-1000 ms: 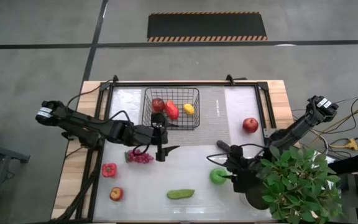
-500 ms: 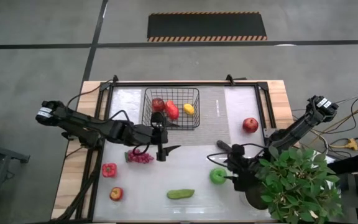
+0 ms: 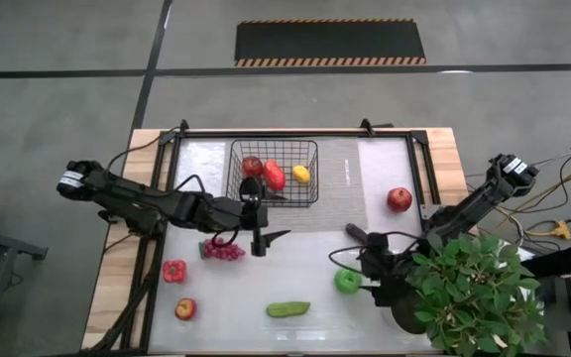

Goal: Build produce basket
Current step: Put the green apple into the wire basket

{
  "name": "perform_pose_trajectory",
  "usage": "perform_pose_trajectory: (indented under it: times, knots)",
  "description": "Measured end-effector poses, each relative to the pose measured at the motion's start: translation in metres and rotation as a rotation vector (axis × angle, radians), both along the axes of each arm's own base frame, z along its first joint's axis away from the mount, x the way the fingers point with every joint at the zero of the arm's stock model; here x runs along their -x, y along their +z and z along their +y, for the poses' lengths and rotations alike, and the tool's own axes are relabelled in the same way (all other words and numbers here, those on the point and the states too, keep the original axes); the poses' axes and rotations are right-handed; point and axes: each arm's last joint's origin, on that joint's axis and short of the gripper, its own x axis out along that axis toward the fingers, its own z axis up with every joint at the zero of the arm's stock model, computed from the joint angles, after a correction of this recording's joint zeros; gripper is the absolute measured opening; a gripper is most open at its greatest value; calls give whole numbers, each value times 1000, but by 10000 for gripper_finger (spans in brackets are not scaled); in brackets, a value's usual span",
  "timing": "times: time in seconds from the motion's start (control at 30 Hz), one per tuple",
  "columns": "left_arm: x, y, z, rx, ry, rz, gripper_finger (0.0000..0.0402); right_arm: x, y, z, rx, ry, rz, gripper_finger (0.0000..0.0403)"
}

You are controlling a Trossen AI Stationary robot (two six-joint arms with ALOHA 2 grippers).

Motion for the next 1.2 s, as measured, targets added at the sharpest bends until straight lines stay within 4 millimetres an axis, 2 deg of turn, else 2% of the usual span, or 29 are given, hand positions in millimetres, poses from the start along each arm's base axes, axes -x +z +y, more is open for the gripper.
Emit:
perform_pose_trajectory:
  times: [0.23,0.57,0.8,0.9,1.2]
  knots:
    - [-1,1,1,1,2,-12,354,-16,-20,11,20,46,20,357]
    - [-1,1,1,-2,9,-13,354,-24,-45,13,63,59,114,344]
    - [0,1,2,-9,29,-15,354,-24,-43,12,46,62,111,305]
    - [0,2,3,-29,90,-24,354,-24,-41,11,25,52,110,293]
    - [19,-1,6,-65,97,-62,354,-36,-26,-5,-36,-14,24,289]
